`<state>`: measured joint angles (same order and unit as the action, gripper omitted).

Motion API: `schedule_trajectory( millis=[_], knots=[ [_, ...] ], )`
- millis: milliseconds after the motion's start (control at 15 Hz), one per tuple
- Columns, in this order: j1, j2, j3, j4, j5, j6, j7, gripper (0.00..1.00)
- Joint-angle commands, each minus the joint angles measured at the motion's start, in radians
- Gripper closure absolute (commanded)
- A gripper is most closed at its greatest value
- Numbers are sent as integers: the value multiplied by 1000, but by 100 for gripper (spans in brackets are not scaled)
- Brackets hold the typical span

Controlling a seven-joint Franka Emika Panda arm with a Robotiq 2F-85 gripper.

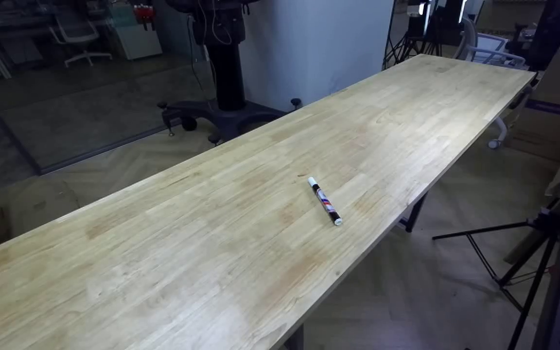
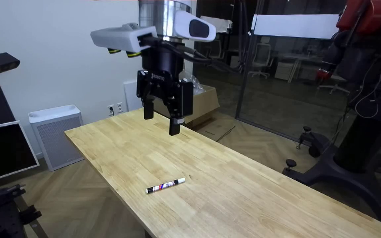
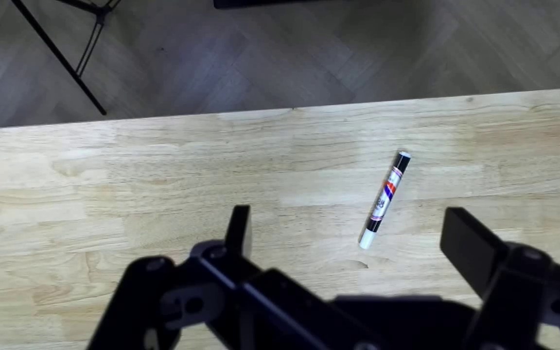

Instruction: Move the marker to the center of the table

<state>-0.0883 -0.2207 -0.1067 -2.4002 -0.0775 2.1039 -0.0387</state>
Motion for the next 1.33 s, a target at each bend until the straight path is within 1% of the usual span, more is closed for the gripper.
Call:
schedule_trajectory(
  millis=[0,200,333,467,600,733,800,1067,1267],
  knots=[
    [-4,0,4,1,1,-2,-1,0],
    [-4,0,4,1,1,-2,-1,0],
    [-11,1,8,-12,-6,84,57,0],
    [-16,37,9,-11,2,199,104,0],
    [-20,100,14,1,3,309,169,0],
    [-9,177,19,23,39,365,220,0],
    [2,217,24,34,70,370,232,0],
    [32,349,52,65,136,395,267,0],
    [60,447,65,95,138,443,285,0]
  ],
)
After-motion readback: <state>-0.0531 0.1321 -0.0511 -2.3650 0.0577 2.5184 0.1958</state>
